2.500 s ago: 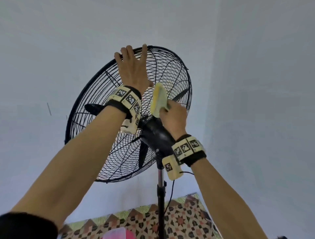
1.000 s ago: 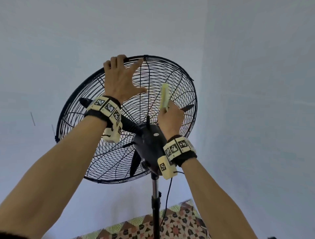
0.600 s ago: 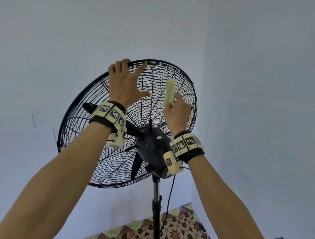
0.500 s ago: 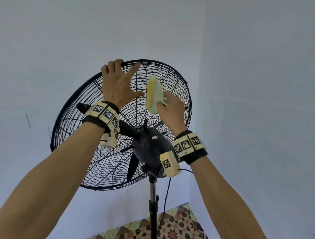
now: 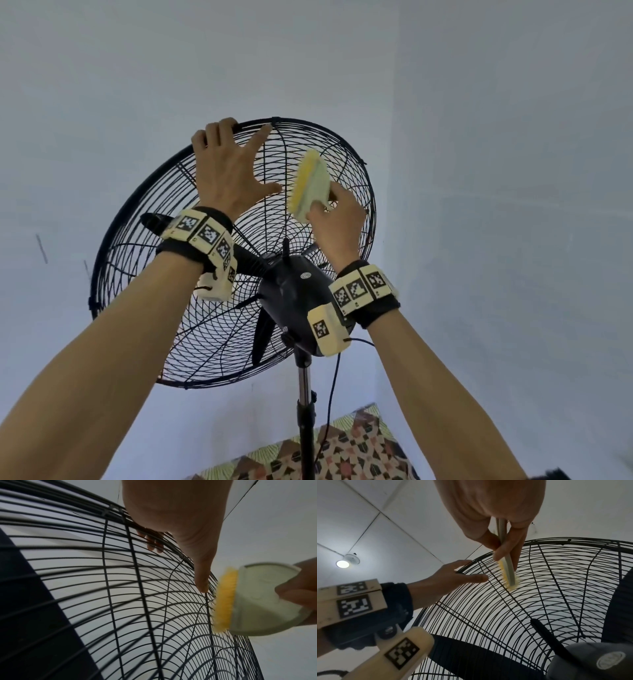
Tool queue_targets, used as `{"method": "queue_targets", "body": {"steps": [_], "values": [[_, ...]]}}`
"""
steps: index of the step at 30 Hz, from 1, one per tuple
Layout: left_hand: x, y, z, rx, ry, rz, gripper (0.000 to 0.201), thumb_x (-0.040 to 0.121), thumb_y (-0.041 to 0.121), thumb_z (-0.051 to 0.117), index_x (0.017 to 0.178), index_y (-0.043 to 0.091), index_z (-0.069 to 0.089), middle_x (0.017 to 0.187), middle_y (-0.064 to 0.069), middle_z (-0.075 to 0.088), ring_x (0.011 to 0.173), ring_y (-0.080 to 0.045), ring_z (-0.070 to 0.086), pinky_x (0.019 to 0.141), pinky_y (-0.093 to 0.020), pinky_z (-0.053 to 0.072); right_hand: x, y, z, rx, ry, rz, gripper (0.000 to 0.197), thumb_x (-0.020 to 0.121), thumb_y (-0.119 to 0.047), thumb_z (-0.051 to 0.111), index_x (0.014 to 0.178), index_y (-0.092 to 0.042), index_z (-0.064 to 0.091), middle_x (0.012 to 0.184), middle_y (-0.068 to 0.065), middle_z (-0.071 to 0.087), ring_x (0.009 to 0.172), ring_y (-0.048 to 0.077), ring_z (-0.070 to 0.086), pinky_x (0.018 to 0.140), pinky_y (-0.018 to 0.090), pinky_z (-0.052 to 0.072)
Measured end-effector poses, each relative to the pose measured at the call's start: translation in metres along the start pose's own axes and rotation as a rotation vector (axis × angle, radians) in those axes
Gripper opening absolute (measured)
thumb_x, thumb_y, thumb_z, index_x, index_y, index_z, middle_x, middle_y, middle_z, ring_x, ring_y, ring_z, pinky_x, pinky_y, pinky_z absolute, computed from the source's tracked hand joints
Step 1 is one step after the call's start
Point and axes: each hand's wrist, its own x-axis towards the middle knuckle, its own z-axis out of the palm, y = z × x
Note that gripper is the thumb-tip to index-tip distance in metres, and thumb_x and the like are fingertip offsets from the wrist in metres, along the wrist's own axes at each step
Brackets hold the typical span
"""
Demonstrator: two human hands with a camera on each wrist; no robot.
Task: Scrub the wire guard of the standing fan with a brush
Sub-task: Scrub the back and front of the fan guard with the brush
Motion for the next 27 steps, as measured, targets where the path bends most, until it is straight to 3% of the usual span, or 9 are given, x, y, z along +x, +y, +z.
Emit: {"method": "queue_targets", "body": {"steps": [3,5,8,13,15,18,21,25,27], "values": [[0.001,0.004,-0.002,0.016,-0.006,-0.003,0.105,0.067,0.075,0.079,0.155,0.035,0.04,0.143,-0.021,0.045,0.128,-0.042,0.043,0.111,-0.056,0.029,-0.004,0.004,-0.001,0.142,0.05,0.072,0.035,0.09,-0.002,0.06,0.124,-0.01,0.056,0.112,0.001,0.061,0.097,-0.01,0.056,0.065,0.007,0.05],[0.001,0.005,-0.002,0.022,-0.007,-0.007,0.105,0.067,0.075,0.079,0.155,0.035,0.04,0.144,-0.021,0.045,0.128,-0.042,0.043,0.112,-0.056,0.03,-0.008,0.004,0.001,0.191,0.039,0.036,0.035,0.092,-0.002,0.06,0.125,-0.013,0.052,0.111,0.002,0.063,0.089,-0.021,0.052,0.059,0.007,0.048],[0.0,0.002,0.0,0.021,0.002,-0.008,0.104,0.068,0.074,0.079,0.155,0.035,0.04,0.143,-0.021,0.045,0.128,-0.042,0.044,0.111,-0.057,0.031,-0.016,0.001,0.005,0.244,0.07,-0.084,0.028,0.093,-0.009,0.07,0.119,-0.014,0.064,0.104,-0.008,0.069,0.087,-0.014,0.061,0.07,0.021,0.06],[-0.001,0.001,0.0,0.035,-0.006,-0.002,0.104,0.069,0.076,0.077,0.156,0.035,0.038,0.143,-0.021,0.045,0.129,-0.042,0.043,0.112,-0.058,0.031,-0.013,0.015,0.012,0.277,0.198,-0.127,0.027,0.098,-0.022,0.069,0.122,-0.011,0.072,0.105,-0.001,0.076,0.085,0.004,0.071,0.063,0.011,0.054],[0.0,0.003,0.0,0.038,-0.016,0.0,0.104,0.07,0.076,0.076,0.157,0.035,0.037,0.144,-0.021,0.044,0.13,-0.042,0.043,0.114,-0.058,0.03,0.001,0.026,0.01,0.236,0.298,-0.074,0.028,0.102,-0.025,0.063,0.124,-0.01,0.071,0.102,0.002,0.076,0.078,0.005,0.068,0.061,0.012,0.055],[0.0,0.003,0.0,0.041,-0.016,0.002,0.104,0.07,0.076,0.076,0.157,0.035,0.037,0.145,-0.021,0.044,0.13,-0.041,0.043,0.114,-0.058,0.03,0.023,0.034,0.006,0.114,0.406,-0.03,0.028,0.105,-0.018,0.056,0.126,-0.006,0.069,0.095,0.011,0.077,0.064,0.007,0.056,0.056,0.0,0.041],[0.0,0.001,0.002,0.049,-0.011,-0.003,0.104,0.07,0.077,0.075,0.157,0.035,0.038,0.145,-0.021,0.044,0.13,-0.041,0.043,0.113,-0.058,0.031,0.021,0.022,0.016,0.09,0.342,-0.118,0.031,0.105,-0.017,0.056,0.13,-0.003,0.067,0.087,0.007,0.075,0.056,0.003,0.052,0.053,0.001,0.042],[0.0,-0.002,0.004,0.057,0.002,-0.012,0.103,0.07,0.074,0.077,0.156,0.034,0.039,0.144,-0.021,0.045,0.129,-0.042,0.044,0.112,-0.057,0.032,-0.003,0.014,0.026,0.107,0.047,-0.353,0.036,0.106,-0.026,0.056,0.138,-0.011,0.062,0.078,-0.005,0.071,0.051,0.011,0.061,0.044,0.02,0.049],[-0.001,-0.001,0.003,0.053,-0.001,-0.003,0.103,0.07,0.075,0.077,0.156,0.035,0.039,0.143,-0.021,0.045,0.129,-0.042,0.044,0.112,-0.057,0.032,0.002,0.021,0.02,0.152,0.121,-0.286,0.035,0.106,-0.026,0.056,0.136,-0.011,0.064,0.086,-0.007,0.07,0.055,-0.002,0.062,0.047,0.017,0.052]]}}
